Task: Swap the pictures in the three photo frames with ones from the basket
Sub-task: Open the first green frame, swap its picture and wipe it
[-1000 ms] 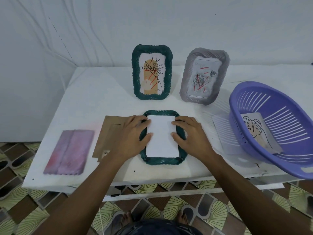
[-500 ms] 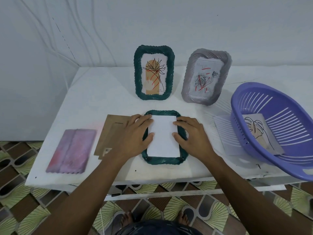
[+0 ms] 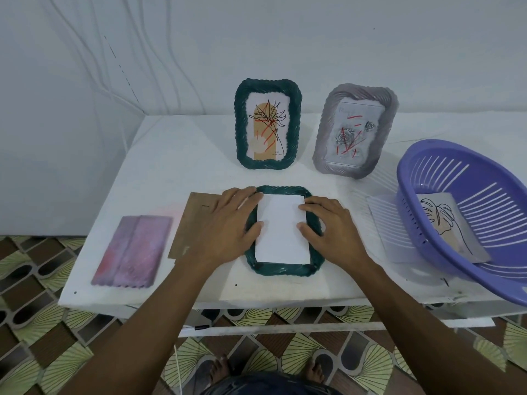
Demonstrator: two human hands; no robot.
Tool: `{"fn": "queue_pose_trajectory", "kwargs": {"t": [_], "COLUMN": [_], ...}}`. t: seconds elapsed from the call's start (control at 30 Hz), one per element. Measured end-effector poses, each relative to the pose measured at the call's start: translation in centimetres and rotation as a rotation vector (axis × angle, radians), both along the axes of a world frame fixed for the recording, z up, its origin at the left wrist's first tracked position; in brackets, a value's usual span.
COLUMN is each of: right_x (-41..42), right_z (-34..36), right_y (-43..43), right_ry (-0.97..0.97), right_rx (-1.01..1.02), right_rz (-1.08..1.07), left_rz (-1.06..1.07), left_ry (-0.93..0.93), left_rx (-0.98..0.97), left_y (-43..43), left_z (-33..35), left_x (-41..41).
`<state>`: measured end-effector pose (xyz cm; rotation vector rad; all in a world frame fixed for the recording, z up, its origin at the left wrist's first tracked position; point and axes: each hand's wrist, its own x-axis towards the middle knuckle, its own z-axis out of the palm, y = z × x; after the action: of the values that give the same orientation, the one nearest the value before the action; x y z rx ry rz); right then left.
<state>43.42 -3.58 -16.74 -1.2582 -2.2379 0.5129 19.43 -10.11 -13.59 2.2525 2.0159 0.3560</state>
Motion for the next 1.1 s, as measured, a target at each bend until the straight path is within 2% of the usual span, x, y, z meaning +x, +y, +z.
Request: {"fn": "queue_pose_trajectory", "kwargs": {"t": [0.1,0.23,0.33,0.53,0.8,0.93,1.1], "right_x": [0.0,-0.1,-0.1,-0.1,-0.3,-2.1,-3.3], "right_z": [0.0,0.1,0.1,0.1,1.2,3.7,5.5], "right_y": [0.0,0.0,-0.1,-0.2,-0.5,-1.4,-1.4], "right_ry": [0.0,0.0,0.011,0.01,0.104,0.243,0.42], "right_rx": [0.0,-0.003,-0.011,-0.053,-0.076,-0.035,-0.132], "right_rz": [0.001,-0.002,0.003,-0.015,-0.062,-0.04,-0.046], "left_rz": [0.081,0.314,0.38,0.403,0.438,0.372,0.294], "left_ry": [0.01,-0.014,0.014,-0.12,-0.383,-0.413,-0.458], "left_rx": [0.057,0.035,0.018,0.079,0.194,0.255,0.224], "left_y": [-1.3,-3.7,-4.7,-5.2,-5.4,-3.9,-2.2], "left_z": [-0.1,-0.9,-1.5,-1.5,0.0,2.0,2.1], "left_x": [-2.1,-4.9,-5.4,-4.6,-3.3,-0.4,4.0]}}
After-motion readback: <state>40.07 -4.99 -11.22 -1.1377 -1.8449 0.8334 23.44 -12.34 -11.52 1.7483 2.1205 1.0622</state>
